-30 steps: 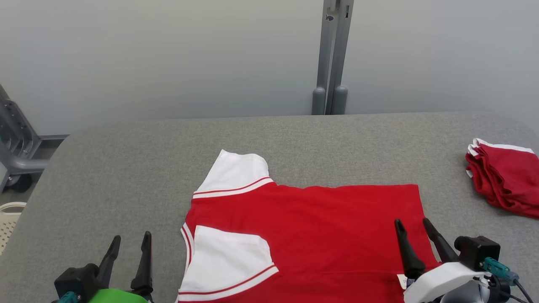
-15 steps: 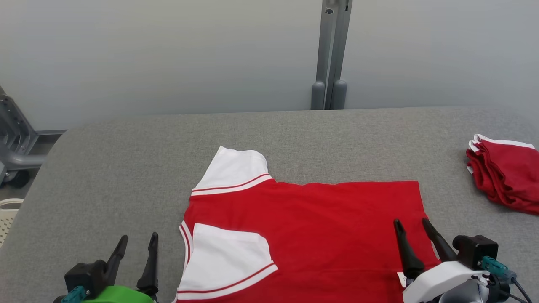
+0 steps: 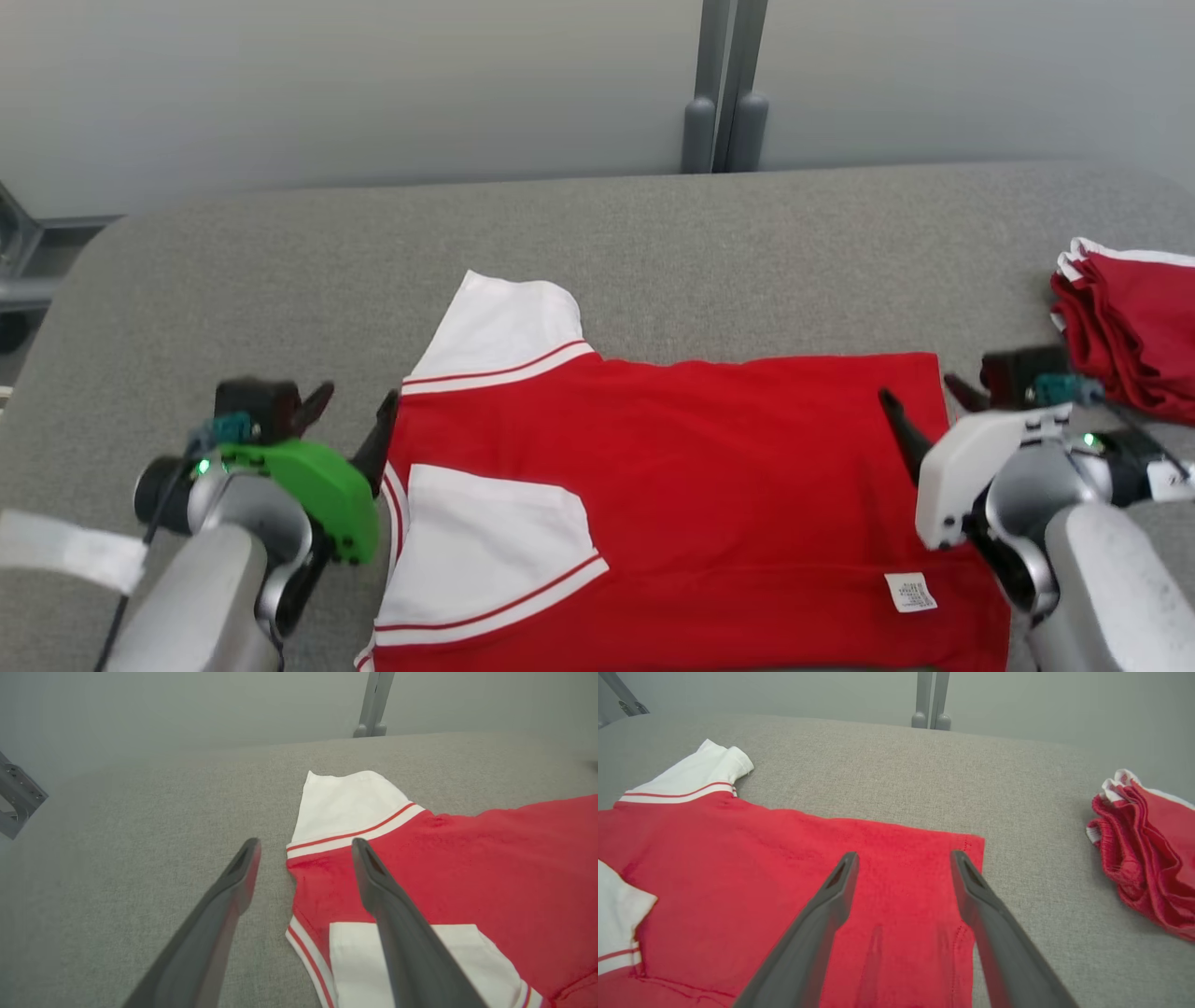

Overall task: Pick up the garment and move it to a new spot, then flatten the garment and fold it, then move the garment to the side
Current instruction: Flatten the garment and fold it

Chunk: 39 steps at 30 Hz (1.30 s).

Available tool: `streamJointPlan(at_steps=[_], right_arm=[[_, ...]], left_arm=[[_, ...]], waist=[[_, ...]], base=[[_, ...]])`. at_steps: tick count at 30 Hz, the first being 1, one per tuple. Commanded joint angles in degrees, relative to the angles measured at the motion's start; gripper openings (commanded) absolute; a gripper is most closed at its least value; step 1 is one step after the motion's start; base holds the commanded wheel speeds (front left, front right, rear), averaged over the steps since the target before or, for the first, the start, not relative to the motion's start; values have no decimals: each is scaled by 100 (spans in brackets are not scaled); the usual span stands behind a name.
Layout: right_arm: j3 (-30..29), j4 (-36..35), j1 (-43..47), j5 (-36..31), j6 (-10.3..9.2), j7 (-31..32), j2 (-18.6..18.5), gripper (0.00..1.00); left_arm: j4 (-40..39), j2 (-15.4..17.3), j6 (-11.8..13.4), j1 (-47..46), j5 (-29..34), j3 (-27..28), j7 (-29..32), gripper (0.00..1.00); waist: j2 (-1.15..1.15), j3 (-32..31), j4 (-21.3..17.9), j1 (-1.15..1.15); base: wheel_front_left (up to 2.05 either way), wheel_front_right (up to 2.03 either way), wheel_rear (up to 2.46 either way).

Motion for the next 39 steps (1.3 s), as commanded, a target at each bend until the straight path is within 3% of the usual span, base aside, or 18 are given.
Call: streamJointPlan(at_steps=[1, 7, 12, 20, 34, 37, 39], right_arm=[[11, -117, -222, 9, -1, 143, -73, 100], [245, -382, -1202, 143, -2, 1203, -473, 100], [594, -470, -1921, 228, -2, 1502, -752, 100], [894, -466, -2545, 279, -2, 1399, -995, 100], [950, -310, -2434, 334, -2, 1158, -954, 100], [960, -309, -2471, 335, -2, 1160, -975, 100], [972, -303, -2494, 331, -2, 1166, -988, 100]], left_arm=[[70, -5, -61, -295, -32, -41, 126, 100], [581, 164, -216, -1642, -178, -241, 711, 100], [1048, 314, -239, -2603, -286, -369, 1240, 100], [1602, 279, -227, -3587, -222, -490, 1596, 100], [2073, 235, -198, -4068, -168, -676, 1541, 100], [2144, 198, -158, -4147, -207, -670, 1616, 51], [2198, 199, -158, -4180, -221, -691, 1682, 36]], waist=[[0, 547, -130, 0], [0, 1397, -413, 0], [0, 1986, -667, 0], [0, 2638, -886, 0], [0, 2708, -932, 0], [0, 2721, -933, 0], [0, 2719, -940, 0]], base=[[0, 0, 0], [0, 0, 0], [0, 0, 0], [0, 0, 0], [0, 0, 0], [0, 0, 0], [0, 0, 0]])
